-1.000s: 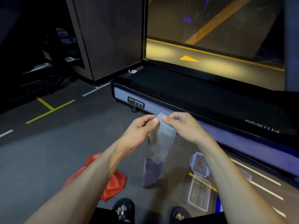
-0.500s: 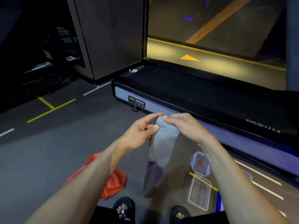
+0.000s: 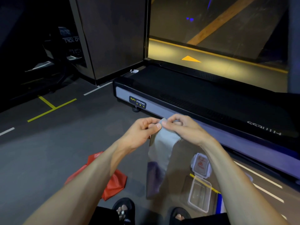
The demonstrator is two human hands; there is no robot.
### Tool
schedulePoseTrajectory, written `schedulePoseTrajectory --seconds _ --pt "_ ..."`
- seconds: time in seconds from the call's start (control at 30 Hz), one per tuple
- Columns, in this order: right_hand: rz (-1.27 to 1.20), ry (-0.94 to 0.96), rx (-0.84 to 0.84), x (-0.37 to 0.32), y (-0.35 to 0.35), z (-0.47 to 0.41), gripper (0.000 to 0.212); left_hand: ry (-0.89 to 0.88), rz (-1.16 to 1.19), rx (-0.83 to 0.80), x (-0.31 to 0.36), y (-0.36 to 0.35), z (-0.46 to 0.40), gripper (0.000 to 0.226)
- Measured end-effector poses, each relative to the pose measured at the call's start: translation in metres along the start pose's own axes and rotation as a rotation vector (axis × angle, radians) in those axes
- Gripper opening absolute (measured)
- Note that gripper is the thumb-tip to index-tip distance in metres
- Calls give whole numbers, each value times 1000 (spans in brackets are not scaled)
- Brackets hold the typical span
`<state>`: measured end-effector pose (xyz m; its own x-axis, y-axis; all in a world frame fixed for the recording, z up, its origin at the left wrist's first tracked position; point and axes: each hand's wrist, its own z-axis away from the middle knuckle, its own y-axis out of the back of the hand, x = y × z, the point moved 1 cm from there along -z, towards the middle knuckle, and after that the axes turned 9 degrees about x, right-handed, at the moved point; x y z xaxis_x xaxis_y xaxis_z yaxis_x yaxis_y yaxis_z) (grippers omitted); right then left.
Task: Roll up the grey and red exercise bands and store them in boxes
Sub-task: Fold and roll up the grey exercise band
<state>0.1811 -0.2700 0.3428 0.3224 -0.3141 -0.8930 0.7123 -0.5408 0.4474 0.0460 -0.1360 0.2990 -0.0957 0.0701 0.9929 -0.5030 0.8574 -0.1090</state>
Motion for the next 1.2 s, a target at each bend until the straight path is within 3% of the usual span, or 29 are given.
schedulePoseTrajectory --seconds 0.23,0.4,0.53,0.63,0.8,0.97,1.1,1.2 --pt "70 15 17 3 -3 -2 37 30 -56 63 -8 1 -2 28" --pt "75 -2 73 2 -2 -5 37 -23 -99 61 -11 2 0 15" --pt "103 10 86 2 -2 -6 53 -59 -152 59 -10 4 2 21" --pt "89 36 96 1 -1 -5 50 -43 -125 44 -6 2 1 21" --pt "-2 62 44 -1 1 -2 44 -17 -94 49 -4 0 1 12" --pt "14 6 -30 -2 1 4 43 -17 -45 4 -5 1 1 40" --pt "-48 -27 -101 1 2 4 38 -49 -48 2 -6 -1 1 30" --pt "63 22 -156 5 0 4 42 -52 -71 15 -6 -3 0 23"
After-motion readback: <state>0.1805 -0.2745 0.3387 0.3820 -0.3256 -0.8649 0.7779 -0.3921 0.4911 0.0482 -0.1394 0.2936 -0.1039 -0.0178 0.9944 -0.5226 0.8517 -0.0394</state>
